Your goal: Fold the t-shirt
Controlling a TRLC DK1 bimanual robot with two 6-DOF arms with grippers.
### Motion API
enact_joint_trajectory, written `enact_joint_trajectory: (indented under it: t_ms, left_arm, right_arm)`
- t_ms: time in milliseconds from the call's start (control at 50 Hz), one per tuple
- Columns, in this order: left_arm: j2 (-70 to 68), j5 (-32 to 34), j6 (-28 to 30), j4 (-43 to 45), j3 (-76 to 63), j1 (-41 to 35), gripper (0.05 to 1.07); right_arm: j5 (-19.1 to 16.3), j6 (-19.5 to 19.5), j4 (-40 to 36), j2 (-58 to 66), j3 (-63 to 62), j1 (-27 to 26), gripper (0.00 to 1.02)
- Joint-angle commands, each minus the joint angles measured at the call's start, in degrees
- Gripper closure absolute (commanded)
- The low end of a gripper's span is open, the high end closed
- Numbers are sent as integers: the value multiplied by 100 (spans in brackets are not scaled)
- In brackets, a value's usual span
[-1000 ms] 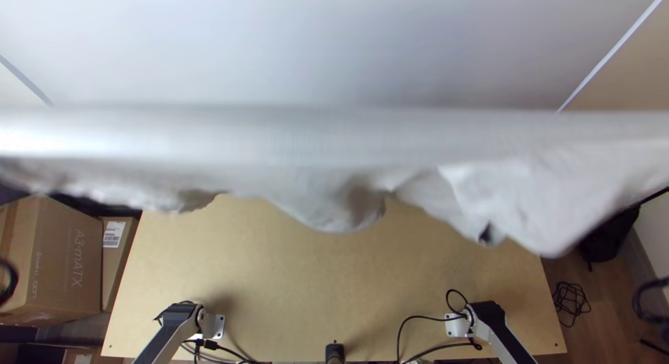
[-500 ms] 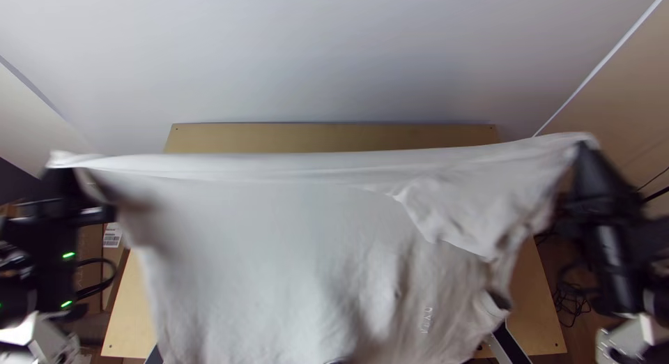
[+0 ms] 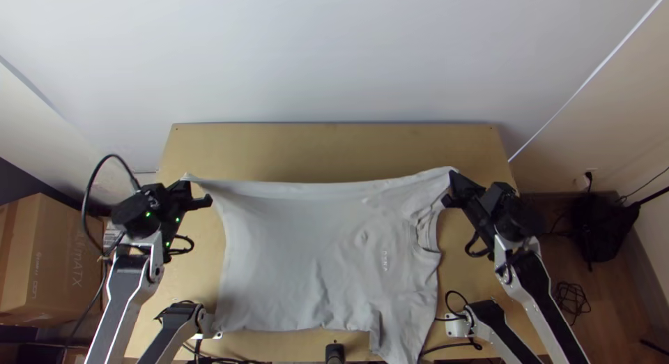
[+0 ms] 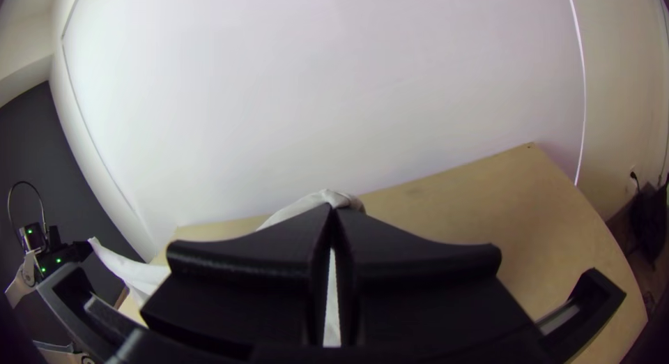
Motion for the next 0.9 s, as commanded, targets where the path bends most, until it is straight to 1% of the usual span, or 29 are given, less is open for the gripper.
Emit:
enact_joint_trajectory:
  t_ms: [0, 40, 160, 320, 400, 640, 880]
  left_arm:
    - [613, 62, -95, 603, -55, 143, 105]
    - [930, 98, -95, 734, -2, 143, 105]
    - [2063, 159, -122, 1077, 323, 160, 105]
    - [3461, 221, -166, 1174, 1044, 169, 105]
    - [4041, 326, -166, 1165, 1457, 169, 105]
    - [5500, 326, -157, 1033, 2775, 222, 105]
    - [6801, 326, -139, 550, 4260, 319, 105]
  right_arm:
    - [113, 124, 542, 783, 97, -208, 100]
    - [104, 115, 665, 1161, 228, -269, 100]
    - [34, 27, 692, 2347, 835, -357, 100]
    - [-80, -52, 727, 3683, 1635, -463, 100]
    - [-133, -61, 727, 4298, 2057, -480, 100]
    - [-186, -166, 621, 5819, 3225, -524, 100]
    - [-195, -219, 112, 6944, 4447, -559, 100]
